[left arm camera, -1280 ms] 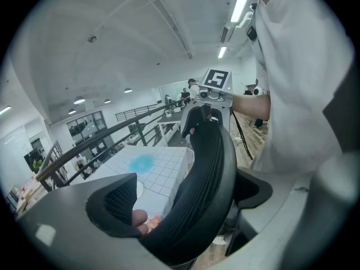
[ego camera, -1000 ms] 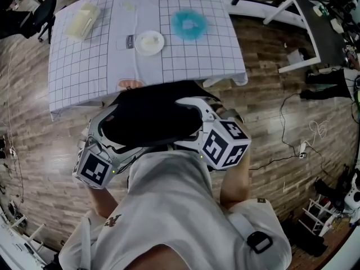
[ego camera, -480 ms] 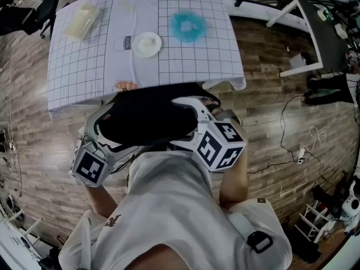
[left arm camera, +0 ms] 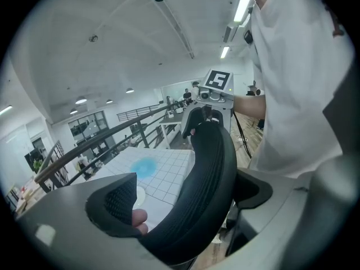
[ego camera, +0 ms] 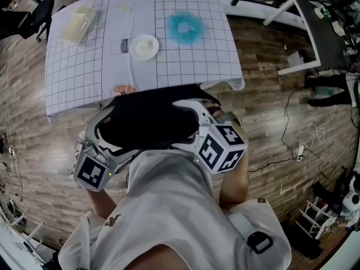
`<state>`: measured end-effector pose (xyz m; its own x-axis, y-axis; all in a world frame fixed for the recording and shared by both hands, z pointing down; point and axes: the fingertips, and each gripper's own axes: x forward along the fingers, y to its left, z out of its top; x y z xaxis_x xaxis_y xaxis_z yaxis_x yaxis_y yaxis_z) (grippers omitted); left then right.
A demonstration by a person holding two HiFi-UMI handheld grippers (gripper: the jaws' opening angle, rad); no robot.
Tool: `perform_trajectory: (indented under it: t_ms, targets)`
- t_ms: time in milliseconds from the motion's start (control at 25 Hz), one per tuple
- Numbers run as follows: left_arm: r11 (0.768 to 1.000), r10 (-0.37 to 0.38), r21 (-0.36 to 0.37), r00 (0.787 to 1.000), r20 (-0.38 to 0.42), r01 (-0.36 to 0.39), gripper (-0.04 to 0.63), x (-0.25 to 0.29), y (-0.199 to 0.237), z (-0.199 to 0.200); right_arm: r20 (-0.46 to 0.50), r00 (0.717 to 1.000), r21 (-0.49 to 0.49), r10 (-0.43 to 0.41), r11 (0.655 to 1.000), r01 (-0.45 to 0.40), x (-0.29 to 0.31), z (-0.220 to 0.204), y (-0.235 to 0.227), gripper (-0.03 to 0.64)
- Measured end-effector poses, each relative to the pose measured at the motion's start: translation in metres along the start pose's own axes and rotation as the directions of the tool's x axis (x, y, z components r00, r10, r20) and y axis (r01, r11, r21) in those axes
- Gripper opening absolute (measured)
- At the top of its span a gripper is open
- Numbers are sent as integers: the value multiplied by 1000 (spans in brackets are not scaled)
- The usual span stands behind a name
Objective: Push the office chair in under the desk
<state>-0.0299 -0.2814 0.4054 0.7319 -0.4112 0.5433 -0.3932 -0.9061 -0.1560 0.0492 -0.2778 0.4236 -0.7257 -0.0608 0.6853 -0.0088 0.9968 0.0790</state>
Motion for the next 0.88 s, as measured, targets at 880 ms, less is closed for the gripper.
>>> perform_trajectory:
  t_ms: [880]
  targets:
    - [1000,-30,12,999,33,29,500,4,11,1,2,1000,24,5,1000,-5,2,1,-11,431]
